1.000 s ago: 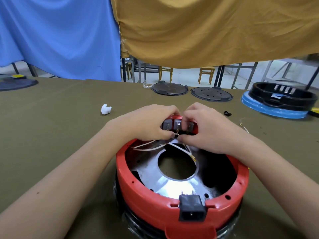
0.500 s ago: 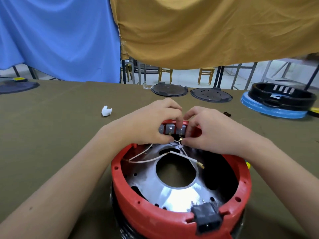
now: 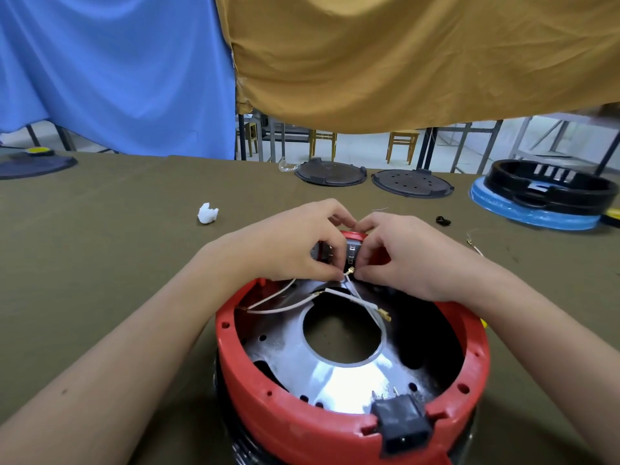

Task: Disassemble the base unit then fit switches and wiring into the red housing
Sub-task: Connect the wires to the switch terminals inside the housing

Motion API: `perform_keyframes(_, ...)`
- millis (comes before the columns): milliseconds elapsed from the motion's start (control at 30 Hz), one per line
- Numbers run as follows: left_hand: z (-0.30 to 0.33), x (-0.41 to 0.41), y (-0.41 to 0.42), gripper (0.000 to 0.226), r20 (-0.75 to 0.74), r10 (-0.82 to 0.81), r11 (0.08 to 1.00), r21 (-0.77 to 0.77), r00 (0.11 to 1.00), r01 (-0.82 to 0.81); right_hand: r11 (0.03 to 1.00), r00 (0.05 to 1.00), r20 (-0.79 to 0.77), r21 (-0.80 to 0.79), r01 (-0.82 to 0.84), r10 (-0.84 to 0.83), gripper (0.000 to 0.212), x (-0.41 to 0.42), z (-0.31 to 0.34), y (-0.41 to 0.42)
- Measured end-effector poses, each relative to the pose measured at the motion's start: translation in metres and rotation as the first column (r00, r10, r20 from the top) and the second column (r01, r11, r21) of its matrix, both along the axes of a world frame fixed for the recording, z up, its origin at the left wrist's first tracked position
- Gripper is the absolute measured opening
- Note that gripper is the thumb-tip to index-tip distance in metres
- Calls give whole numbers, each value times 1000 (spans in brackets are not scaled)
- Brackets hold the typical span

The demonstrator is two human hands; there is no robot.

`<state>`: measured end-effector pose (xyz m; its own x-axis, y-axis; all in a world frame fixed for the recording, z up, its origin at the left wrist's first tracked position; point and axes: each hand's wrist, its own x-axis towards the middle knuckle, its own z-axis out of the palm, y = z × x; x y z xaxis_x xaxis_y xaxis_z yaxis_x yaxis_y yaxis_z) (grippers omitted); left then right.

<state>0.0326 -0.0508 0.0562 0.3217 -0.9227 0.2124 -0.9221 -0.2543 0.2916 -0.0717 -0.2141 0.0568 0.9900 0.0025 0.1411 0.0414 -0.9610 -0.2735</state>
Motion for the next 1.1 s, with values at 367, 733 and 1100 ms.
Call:
perform_keyframes(367,1,1,0,15,-14,31,999,30,999,-30,989,997,45,-132,61,-56,14,-1,1,7)
perform_keyframes(733,0,1,-1,15,-15,35,998,44,999,-35,973,995,43,-208,94,-87,21,-1,5,11)
perform_keyframes(1100,0,1,0,16,-9,48,998,34,999,-48,971,992,125,-239,-3,33,34,0,5,8)
